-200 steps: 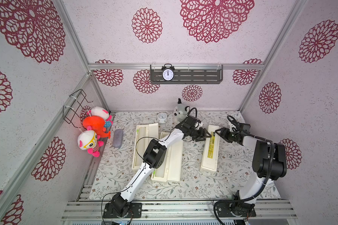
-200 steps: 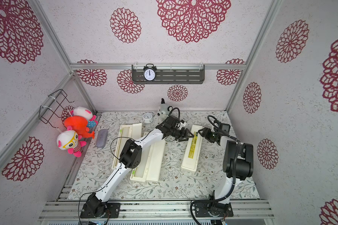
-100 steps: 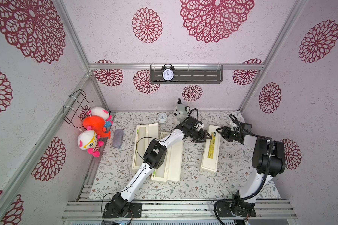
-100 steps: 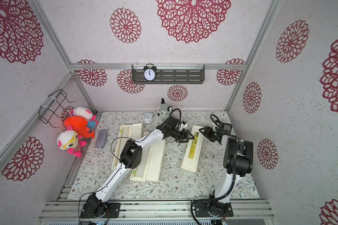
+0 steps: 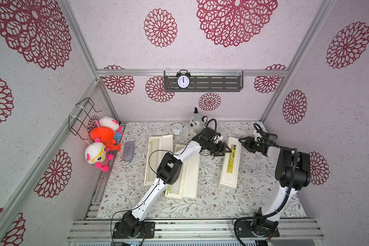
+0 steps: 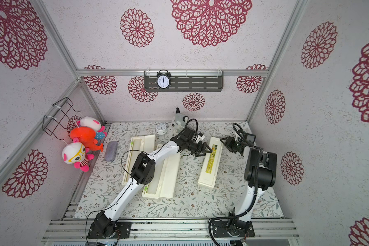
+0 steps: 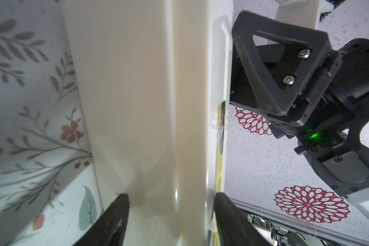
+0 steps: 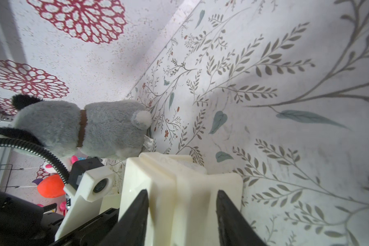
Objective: Put plastic wrap rolls into dispensers
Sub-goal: Close the lid on the plastic wrap cutting box.
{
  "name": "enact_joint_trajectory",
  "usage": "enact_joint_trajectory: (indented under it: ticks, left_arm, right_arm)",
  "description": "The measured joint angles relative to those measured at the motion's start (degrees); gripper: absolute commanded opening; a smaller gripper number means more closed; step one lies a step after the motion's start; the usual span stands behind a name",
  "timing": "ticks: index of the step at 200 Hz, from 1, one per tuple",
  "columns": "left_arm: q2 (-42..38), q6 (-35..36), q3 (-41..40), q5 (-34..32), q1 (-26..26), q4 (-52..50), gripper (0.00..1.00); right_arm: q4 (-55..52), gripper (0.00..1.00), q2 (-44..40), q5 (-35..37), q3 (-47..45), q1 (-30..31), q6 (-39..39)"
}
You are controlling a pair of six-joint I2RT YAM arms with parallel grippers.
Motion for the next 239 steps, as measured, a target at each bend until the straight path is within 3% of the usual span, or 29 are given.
enact_joint_trajectory:
  ticks: [51,83,131,150,206,239]
  left_arm:
    - [-0.07,-0.79,-0.31,0.02,0.04,0.39,0.66]
    - [-2.38,-3.17,-5.86,0.04,0.22,4.9,0.66]
    - [-8.74,-5.46,-15.82,-0.85,0.92,8.04,0.64]
    - [-11.87,-5.62,-19.5,-1.92,1.57,8.37,0.63]
    - [-21.84,-6.4,-26.71,-5.84,5.18,12.57,0.64]
    - [-23.19,-6.84,-28.06,-7.1,6.93,14.88,0.64]
  right_arm:
    - [-8.31,0.72,-8.72,10.75,-4.85,2.4,-3.65]
    - [-10.84,0.74,-14.75,15.37,-9.73,6.14,-4.33]
    - [-13.05,0.93,-20.59,20.35,-14.49,12.44,-4.46]
    - [-13.88,0.99,-20.9,21.73,-14.49,13.84,-4.5]
    - [-20.72,0.99,-16.13,30.91,-6.64,20.04,-4.96]
    - [-23.47,0.99,-13.31,36.04,-2.97,22.82,-6.25]
